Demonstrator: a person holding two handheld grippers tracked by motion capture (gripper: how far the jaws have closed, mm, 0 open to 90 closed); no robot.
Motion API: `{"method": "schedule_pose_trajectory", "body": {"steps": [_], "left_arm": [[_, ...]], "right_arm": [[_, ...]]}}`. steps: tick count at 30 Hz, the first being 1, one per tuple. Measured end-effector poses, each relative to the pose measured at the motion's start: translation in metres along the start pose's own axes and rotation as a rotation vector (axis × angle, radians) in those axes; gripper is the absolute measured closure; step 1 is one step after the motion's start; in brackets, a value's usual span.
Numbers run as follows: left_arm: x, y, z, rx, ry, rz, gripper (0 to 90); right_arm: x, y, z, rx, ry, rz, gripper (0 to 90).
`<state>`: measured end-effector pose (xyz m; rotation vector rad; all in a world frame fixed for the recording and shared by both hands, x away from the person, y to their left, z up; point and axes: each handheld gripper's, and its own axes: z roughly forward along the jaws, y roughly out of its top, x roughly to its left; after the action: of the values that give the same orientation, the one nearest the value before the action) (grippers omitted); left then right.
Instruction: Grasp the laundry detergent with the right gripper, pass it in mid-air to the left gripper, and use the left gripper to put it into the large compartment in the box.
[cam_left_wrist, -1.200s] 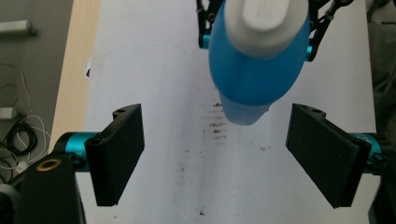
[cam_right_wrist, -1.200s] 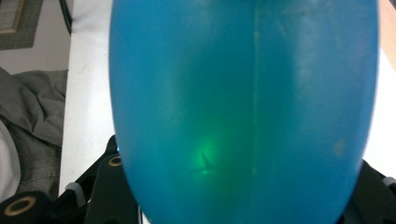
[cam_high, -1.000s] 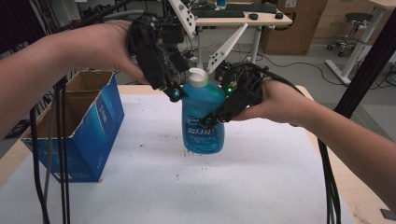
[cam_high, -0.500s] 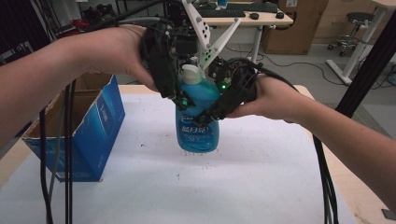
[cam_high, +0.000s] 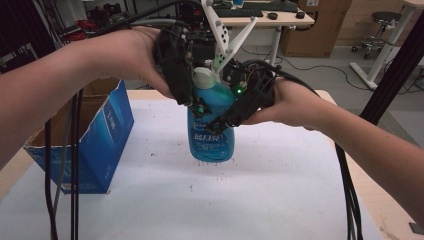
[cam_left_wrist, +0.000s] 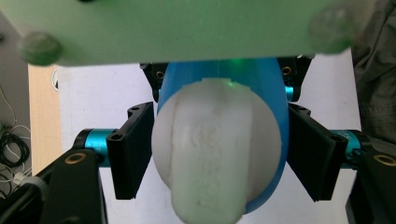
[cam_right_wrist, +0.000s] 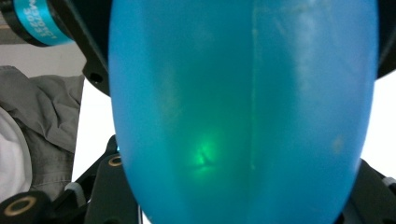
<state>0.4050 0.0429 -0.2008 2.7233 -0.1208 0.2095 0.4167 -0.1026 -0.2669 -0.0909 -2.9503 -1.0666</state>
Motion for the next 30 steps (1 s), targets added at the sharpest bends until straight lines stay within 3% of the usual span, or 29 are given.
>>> {"method": "schedule_pose_trajectory", "body": {"steps": [15,30], "left_arm": [[0.0012,-0.0008,0.0005,0.005,-0.004,-0.012,36.5],[0.0021,-0.0012,0.0009,0.008,-0.007,-0.024,37.7]], "right_arm": [[-0.0006,0.0003,0.0003,-0.003,-0.003,0.002,45.5],[-0.0017,0.0004,0.0011,-0.001,-0.005,0.005,45.5]]}}
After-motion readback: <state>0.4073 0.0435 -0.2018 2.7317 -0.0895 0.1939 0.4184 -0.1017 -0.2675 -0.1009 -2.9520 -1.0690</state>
